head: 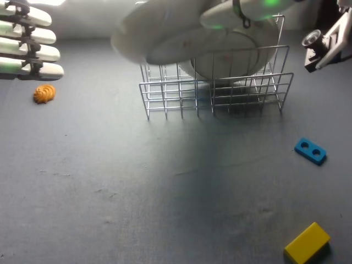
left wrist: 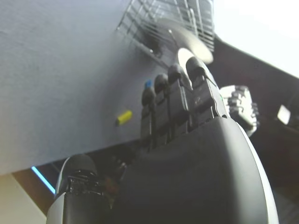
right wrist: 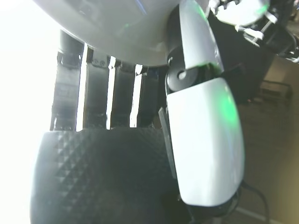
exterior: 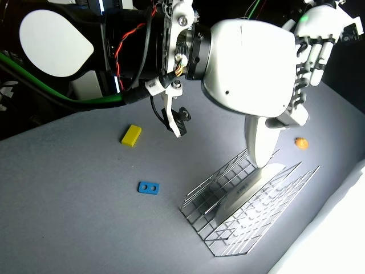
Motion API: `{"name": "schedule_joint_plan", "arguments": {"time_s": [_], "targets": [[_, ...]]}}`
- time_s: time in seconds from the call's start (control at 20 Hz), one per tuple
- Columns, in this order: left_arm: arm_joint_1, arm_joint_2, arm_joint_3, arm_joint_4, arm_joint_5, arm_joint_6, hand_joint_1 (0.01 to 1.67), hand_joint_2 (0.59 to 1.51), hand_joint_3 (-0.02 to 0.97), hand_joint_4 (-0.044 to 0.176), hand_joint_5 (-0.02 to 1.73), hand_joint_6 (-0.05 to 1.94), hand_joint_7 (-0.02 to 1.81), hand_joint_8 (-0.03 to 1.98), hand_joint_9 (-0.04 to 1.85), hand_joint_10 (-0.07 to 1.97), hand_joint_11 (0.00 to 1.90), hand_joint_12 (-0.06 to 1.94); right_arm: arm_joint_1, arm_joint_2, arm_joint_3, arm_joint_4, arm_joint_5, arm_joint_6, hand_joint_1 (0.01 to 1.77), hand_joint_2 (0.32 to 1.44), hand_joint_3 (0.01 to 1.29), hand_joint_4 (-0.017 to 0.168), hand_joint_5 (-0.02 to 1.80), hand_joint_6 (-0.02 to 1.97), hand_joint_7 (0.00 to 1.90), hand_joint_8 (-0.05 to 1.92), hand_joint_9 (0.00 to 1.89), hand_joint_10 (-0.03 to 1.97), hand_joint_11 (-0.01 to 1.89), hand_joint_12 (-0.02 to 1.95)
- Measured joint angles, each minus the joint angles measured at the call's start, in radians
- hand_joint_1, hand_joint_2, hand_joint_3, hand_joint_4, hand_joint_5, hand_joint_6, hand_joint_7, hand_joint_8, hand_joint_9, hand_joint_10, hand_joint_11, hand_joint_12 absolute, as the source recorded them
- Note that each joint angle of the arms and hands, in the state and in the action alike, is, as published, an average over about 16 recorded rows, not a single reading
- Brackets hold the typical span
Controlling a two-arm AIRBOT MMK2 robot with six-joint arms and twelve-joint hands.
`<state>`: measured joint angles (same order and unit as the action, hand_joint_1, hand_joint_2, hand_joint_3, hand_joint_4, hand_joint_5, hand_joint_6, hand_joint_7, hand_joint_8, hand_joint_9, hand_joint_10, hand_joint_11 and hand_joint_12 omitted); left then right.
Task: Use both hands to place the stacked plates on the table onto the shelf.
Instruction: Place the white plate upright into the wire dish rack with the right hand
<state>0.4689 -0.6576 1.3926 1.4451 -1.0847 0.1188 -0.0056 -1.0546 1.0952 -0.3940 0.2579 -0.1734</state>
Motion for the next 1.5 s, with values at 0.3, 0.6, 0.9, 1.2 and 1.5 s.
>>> {"name": "schedule_joint_plan", "arguments": {"time_s": [0.3,0.6,0.9,1.2,1.5], "targets": [[-0.046,-0.012,-0.016,0.049,-0.143,-0.019,0.01,1.109,0.014,0.0,0.23,0.01,0.24,0.0,0.2,0.01,0.02,0.33,0.005,-0.007,0.008,0.005,-0.092,0.071,1.21,1.04,0.01,0.013,0.95,0.98,1.03,0.92,0.94,0.7,0.67,1.39],[-0.055,-0.02,-0.029,0.063,-0.243,-0.019,0.01,1.108,0.011,0.0,0.22,0.01,0.23,0.0,0.2,0.01,0.02,0.33,-0.005,-0.029,0.036,0.01,-0.158,0.137,1.21,1.04,0.01,0.011,0.95,0.97,1.03,0.91,0.95,0.7,0.68,1.38],[-0.055,-0.03,-0.045,0.066,-0.31,-0.002,0.01,1.107,0.01,0.0,0.22,0.01,0.22,0.0,0.19,0.01,0.02,0.33,-0.031,-0.067,0.092,0.014,-0.195,0.173,1.22,1.04,0.01,0.011,0.95,0.96,1.03,0.92,0.95,0.7,0.68,1.38],[-0.054,-0.036,-0.064,0.079,-0.342,0.013,0.01,1.107,0.011,0.0,0.22,0.01,0.23,0.0,0.2,0.01,0.02,0.35,-0.068,-0.112,0.16,0.018,-0.195,0.183,1.22,1.04,0.01,0.011,0.95,0.96,1.01,0.94,0.94,0.69,0.67,1.39],[-0.056,-0.038,-0.082,0.097,-0.36,0.006,0.01,1.107,0.011,0.0,0.22,0.01,0.23,0.0,0.2,0.01,0.02,0.36,-0.104,-0.14,0.203,0.019,-0.168,0.179,1.22,1.05,0.01,0.011,0.93,0.97,1.0,0.97,0.91,0.71,0.66,1.41]]}}
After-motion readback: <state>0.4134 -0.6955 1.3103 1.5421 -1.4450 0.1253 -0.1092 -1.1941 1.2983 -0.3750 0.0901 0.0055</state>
